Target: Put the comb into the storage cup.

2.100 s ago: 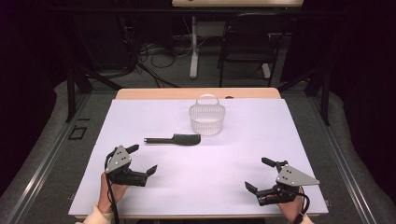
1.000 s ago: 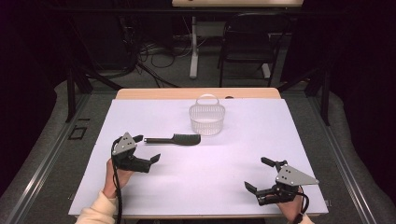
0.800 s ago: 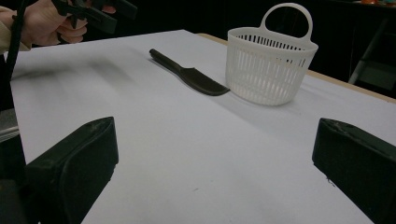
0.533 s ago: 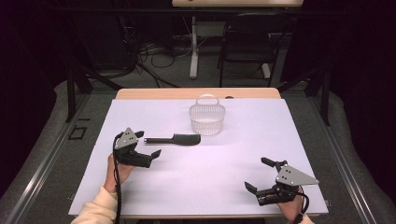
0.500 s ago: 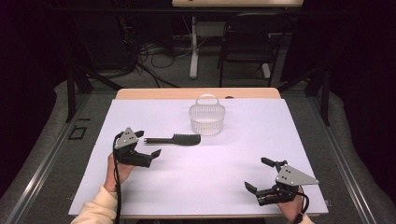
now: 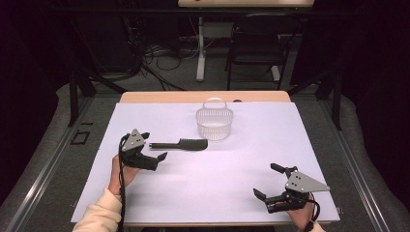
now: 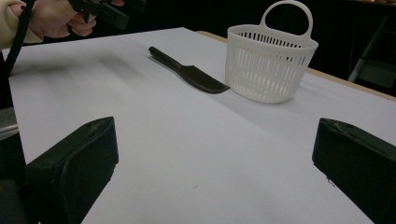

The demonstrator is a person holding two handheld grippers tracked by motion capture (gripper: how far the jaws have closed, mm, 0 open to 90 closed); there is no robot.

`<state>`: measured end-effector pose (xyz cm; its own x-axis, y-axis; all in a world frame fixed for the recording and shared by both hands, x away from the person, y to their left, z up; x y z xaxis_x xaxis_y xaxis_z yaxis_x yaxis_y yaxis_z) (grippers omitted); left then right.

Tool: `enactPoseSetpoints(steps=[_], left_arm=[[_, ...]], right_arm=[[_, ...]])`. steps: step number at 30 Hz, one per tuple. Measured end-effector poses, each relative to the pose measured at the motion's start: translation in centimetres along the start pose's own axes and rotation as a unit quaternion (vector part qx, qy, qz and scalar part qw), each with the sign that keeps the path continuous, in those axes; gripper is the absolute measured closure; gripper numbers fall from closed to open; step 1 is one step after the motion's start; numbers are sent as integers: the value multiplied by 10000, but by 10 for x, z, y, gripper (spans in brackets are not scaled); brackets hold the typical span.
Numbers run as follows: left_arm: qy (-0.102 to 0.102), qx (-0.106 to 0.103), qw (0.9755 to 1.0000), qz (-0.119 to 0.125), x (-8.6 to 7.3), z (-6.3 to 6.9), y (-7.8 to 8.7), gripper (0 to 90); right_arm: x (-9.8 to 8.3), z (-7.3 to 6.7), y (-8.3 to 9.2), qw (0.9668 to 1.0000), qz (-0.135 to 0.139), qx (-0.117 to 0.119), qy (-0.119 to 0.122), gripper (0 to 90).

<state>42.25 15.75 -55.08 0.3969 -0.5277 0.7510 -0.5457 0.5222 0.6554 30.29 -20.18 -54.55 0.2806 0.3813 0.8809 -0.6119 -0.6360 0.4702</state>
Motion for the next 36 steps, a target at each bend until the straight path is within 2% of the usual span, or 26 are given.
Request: enactPoseSetpoints(steps=[9,12,19,21,24,26,36], left_arm=[[-164,108,9996,-194,3,-6,-2,0],[-312,173,9988,-321,2,-7,-4,0],[-480,188,9976,-464,8,-12,-3,1],[-612,188,9964,-561,10,-13,-3,1],[-672,158,9958,-594,15,-13,-2,0],[-775,173,9947,-659,18,-14,-2,1],[-939,92,9915,-898,26,-17,-6,0]], right_arm=[[0,0,0,10000,-4,2,-10,0],[0,0,-1,10000,26,26,-23,0],[-1,0,-1,10000,-14,22,-22,0],[-1,0,-1,10000,-13,24,-23,0],[-1,0,-1,10000,-14,26,-24,0],[-1,0,-1,10000,-14,29,-22,0],[-1,0,-1,10000,-22,37,-31,0]])
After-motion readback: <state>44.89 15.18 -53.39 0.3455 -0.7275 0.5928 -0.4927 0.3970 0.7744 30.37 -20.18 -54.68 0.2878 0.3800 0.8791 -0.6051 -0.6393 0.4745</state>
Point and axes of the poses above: each handheld gripper's, and its own axes: y roughly backward along the jaws, x roughly out of its top, z roughly to its right, the point moved 9 cm from there along -y, roughly forward along the jaws, and after that the axes turned 12 degrees about -z, right-handed, at the moved point
